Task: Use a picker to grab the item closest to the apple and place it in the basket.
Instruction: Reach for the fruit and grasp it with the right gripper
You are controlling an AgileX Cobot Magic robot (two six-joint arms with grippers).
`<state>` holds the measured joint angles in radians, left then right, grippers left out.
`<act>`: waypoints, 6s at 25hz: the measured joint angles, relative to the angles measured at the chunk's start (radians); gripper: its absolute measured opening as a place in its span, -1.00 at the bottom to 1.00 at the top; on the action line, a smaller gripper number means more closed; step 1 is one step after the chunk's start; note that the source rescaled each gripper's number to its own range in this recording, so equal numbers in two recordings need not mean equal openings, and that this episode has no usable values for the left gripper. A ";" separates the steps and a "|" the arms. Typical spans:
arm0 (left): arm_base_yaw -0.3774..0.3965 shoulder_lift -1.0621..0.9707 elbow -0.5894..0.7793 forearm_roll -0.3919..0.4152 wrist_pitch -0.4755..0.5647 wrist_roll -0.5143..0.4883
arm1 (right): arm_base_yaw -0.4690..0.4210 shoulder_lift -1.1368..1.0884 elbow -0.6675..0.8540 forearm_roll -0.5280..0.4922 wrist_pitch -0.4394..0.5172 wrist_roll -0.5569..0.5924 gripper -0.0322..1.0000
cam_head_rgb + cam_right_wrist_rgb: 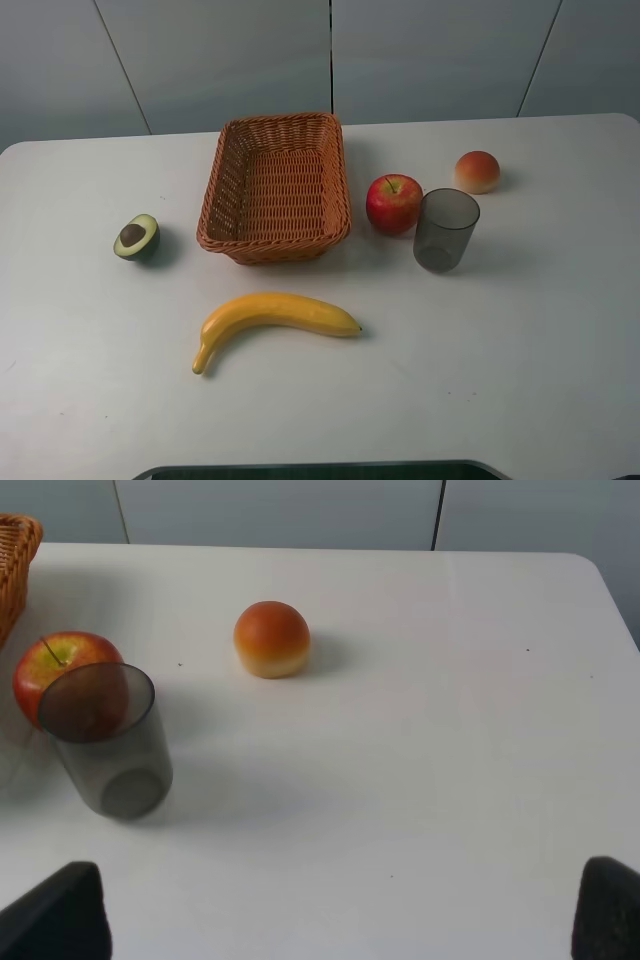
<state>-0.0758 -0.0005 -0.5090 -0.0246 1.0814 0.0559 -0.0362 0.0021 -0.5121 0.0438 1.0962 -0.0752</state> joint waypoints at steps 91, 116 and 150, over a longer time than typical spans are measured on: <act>0.000 0.000 0.000 0.000 0.000 -0.002 | 0.545 1.379 -0.464 0.047 -0.140 -0.401 1.00; 0.000 0.000 0.000 0.000 0.000 -0.002 | 0.551 1.673 -0.489 -0.017 -0.263 -0.540 1.00; 0.000 0.000 0.000 0.000 0.000 -0.002 | 0.526 1.840 -0.491 -0.035 -0.372 -0.496 -0.93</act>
<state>-0.0758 -0.0005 -0.5090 -0.0246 1.0814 0.0540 0.4898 1.8419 -1.0027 0.0084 0.7245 -0.5713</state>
